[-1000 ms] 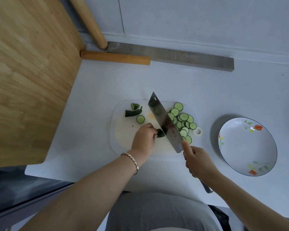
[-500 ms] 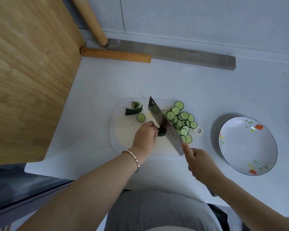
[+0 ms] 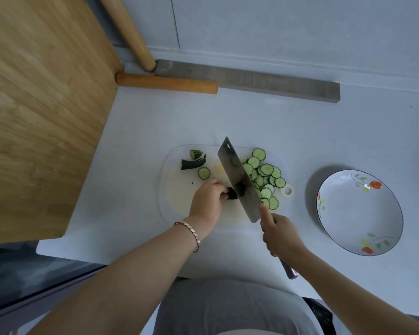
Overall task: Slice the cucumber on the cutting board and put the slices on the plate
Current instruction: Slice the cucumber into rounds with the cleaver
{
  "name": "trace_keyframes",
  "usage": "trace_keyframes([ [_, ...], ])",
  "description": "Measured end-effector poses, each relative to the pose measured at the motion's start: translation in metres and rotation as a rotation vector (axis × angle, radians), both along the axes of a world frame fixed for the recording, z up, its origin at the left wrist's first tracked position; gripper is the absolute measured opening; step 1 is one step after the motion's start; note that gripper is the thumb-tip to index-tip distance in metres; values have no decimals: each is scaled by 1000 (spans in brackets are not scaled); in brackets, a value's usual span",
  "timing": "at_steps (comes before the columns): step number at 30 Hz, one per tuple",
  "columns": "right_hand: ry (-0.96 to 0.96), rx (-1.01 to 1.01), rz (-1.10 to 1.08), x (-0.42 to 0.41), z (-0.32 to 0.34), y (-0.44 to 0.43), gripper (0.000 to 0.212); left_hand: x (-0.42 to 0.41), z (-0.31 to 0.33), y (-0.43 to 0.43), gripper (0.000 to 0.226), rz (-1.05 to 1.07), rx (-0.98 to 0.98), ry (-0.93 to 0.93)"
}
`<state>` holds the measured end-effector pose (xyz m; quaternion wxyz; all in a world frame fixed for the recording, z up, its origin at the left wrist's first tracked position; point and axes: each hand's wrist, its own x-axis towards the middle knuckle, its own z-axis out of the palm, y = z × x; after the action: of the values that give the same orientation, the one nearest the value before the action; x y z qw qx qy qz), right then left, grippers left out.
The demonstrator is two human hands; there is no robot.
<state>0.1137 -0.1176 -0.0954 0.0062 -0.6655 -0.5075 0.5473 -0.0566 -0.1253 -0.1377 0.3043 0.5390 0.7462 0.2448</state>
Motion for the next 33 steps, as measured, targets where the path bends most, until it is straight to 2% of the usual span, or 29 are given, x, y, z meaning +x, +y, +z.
trace_keyframes([
  [5,45,37,17,5,13,2,50,0,1,0,11,1,27,34],
  [19,-122,156,212,-3,22,-8,50,2,5,1,12,-48,53,89],
  [26,-109,136,164,-20,6,-3,50,1,3,-2,15,-51,56,66],
  [33,11,12,-21,-8,7,6,51,3,3,-5,13,-7,78,38],
])
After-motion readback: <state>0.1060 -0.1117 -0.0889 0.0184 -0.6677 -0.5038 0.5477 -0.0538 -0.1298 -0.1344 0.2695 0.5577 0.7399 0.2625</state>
